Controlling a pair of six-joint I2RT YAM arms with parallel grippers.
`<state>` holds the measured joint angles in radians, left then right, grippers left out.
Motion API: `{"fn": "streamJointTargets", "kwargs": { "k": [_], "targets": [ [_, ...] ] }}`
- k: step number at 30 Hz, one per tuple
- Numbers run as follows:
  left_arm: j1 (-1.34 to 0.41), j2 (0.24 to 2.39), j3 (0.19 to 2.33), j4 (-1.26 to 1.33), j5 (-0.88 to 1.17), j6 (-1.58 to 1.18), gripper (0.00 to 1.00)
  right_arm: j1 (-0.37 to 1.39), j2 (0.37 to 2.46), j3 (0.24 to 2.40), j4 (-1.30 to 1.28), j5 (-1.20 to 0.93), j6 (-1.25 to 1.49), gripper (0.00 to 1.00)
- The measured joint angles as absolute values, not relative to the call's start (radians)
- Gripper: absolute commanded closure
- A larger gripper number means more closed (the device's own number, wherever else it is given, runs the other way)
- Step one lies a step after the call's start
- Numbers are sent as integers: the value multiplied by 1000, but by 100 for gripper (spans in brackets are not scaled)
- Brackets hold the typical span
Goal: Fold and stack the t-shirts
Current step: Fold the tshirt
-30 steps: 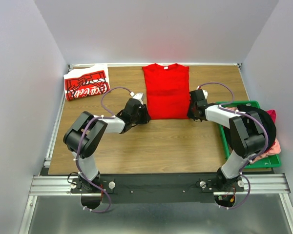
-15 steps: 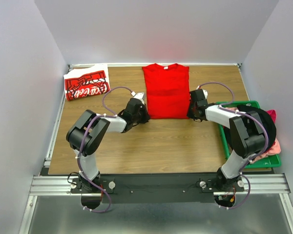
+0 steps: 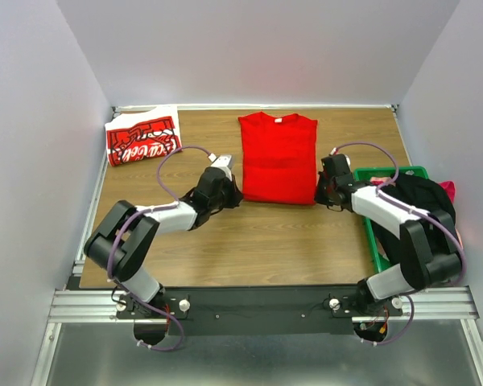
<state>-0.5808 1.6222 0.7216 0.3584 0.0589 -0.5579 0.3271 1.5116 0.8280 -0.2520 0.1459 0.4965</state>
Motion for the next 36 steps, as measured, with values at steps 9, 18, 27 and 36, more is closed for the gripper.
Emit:
{"fn": "streamJointTargets", "kwargs": {
  "k": [9, 18, 27, 36],
  "targets": [
    [-646, 1388, 587, 311, 56, -579, 100, 352, 1305, 788, -411, 96, 507, 100],
    [-734, 934, 495, 121, -1, -656, 100, 514, 1037, 832, -669, 120, 590, 100],
    [-775, 726, 498, -17, -42, -707, 100, 569, 958, 933, -785, 177, 648, 100],
    [-775, 842, 498, 40, -66, -704, 100, 571, 1032, 965, -694, 319, 649, 100]
  ]
}}
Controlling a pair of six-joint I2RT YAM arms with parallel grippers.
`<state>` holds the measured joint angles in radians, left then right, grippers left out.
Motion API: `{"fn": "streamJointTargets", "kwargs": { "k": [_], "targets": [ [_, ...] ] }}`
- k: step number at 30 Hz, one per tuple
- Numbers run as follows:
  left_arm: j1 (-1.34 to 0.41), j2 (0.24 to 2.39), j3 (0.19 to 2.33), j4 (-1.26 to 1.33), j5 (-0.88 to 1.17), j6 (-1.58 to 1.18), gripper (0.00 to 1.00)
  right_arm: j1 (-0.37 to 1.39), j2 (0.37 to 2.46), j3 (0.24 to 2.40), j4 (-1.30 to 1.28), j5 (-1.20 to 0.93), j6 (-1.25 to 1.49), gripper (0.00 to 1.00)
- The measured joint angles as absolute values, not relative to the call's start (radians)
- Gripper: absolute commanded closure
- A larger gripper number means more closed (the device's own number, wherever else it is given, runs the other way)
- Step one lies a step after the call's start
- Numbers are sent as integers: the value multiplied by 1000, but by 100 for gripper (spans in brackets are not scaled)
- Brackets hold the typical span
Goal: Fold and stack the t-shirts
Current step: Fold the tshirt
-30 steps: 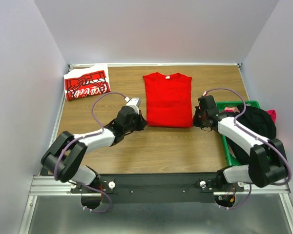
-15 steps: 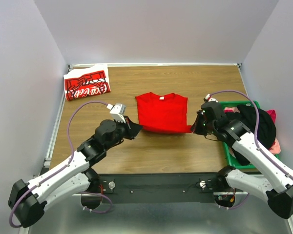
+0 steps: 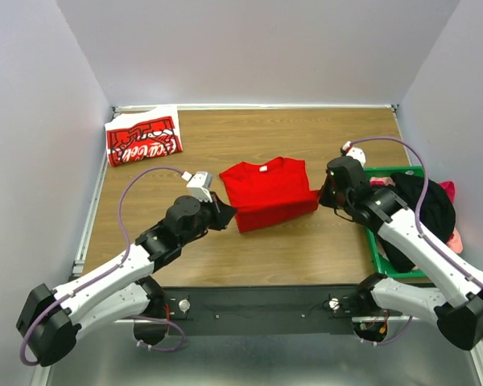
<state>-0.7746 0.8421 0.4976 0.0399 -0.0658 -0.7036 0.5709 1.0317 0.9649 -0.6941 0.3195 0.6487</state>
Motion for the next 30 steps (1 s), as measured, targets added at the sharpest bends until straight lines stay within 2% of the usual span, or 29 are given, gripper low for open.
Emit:
{"fn": "streamJointTargets", "kwargs": {
  "k": [7, 14, 30],
  "targets": [
    [-772, 997, 559, 114, -75, -670, 100, 571, 1134, 1041, -610, 439, 608, 100],
    [-731, 1059, 628, 183, -76, -631, 100, 567, 1230, 1142, -532, 527, 539, 100],
    [-540, 1319, 677, 345, 80, -577, 100, 468, 1583, 1325, -382, 489, 409, 100]
  ]
}}
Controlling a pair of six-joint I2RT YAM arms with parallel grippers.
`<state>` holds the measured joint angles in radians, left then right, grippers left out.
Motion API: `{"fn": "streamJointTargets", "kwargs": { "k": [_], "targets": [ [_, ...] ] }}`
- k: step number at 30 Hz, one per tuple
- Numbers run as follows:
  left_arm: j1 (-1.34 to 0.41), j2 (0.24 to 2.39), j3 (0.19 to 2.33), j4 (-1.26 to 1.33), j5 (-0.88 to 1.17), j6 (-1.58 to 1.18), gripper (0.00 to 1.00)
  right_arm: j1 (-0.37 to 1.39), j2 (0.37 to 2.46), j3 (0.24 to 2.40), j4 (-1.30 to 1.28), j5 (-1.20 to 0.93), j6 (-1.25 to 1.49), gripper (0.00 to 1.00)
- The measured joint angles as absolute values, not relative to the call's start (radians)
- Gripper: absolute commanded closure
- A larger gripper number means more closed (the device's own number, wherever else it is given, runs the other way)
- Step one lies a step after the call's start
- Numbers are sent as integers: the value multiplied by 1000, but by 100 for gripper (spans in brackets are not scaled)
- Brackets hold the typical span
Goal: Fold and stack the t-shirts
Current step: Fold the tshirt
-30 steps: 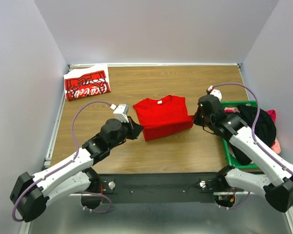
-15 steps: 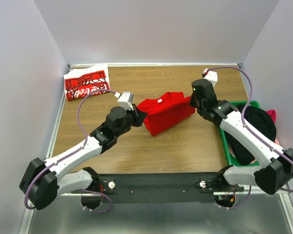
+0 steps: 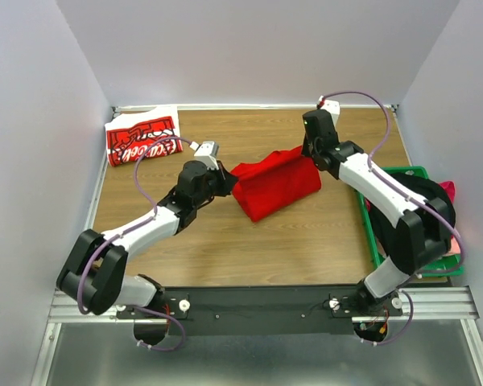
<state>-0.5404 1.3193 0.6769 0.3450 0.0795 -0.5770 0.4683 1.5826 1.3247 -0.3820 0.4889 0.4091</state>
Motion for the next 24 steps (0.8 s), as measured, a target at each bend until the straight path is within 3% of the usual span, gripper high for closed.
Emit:
{"fn": "streamJointTargets", "kwargs": {
  "k": [16, 18, 19, 20, 21, 23, 24],
  "targets": [
    [-441, 1548, 757, 405, 143, -574, 100, 418, 1916, 1517, -348, 410, 339, 99],
    [-430, 1579, 768, 407, 143, -576, 99, 415, 1948, 1540, -348, 398, 336, 82],
    [-424, 1594, 776, 405, 144, -577, 79, 415, 1963, 1556, -350, 393, 331, 66],
    [-418, 1610, 788, 405, 143, -577, 65, 412, 1992, 1589, -348, 385, 321, 44],
    [-410, 1627, 802, 404, 142, -583, 49, 410, 2005, 1605, -345, 382, 307, 38],
    [-398, 1647, 833, 384, 128, -585, 36, 403, 2023, 1635, -346, 369, 289, 29],
    [-394, 1650, 846, 373, 117, -580, 35, 399, 2023, 1642, -345, 366, 285, 28]
  ]
}}
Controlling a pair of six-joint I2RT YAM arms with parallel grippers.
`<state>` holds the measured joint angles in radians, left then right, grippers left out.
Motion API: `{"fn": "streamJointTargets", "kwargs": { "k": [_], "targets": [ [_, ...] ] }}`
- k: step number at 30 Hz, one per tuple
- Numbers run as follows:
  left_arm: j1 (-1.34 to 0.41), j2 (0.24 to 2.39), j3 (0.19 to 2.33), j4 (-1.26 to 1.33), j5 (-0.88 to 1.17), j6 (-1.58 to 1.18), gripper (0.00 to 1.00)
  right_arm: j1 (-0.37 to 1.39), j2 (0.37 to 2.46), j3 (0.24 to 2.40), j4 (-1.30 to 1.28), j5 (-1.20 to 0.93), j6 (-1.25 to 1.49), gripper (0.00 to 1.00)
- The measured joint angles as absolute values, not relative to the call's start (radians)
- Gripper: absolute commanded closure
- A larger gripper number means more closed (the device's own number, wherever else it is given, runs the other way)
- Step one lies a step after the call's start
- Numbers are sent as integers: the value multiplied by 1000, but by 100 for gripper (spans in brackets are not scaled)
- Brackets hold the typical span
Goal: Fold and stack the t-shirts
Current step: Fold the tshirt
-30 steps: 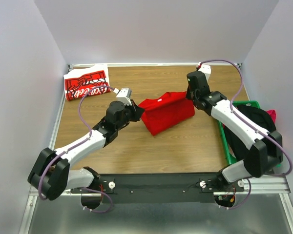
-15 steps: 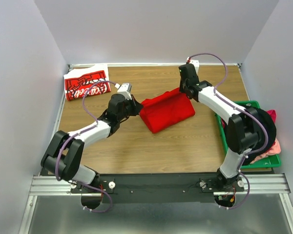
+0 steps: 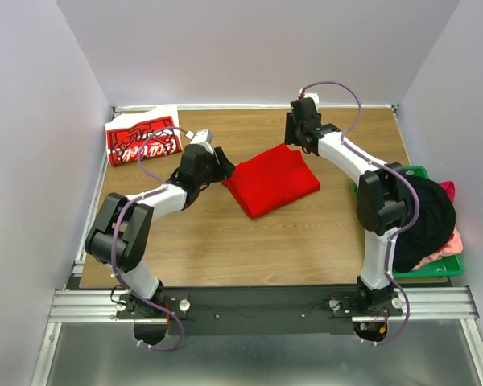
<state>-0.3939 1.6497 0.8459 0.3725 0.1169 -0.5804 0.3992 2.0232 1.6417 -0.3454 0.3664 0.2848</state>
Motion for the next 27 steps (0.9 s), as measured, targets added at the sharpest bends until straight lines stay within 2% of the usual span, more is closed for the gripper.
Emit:
{"fn": "streamJointTargets", "kwargs": {
  "k": [6, 13, 18, 27],
  "targets": [
    [-387, 1601, 840, 355, 75, -581, 34, 387, 1948, 1596, -333, 295, 244, 28],
    [-393, 1469, 664, 430, 99, -598, 35, 393, 1784, 1398, -293, 139, 245, 31],
    [-402, 1457, 581, 501, 162, -624, 31, 425, 1790, 1264, -250, 62, 251, 31],
    [-410, 1513, 492, 712, 286, -705, 30, 450, 1809, 1153, -173, -26, 265, 31]
  ]
}}
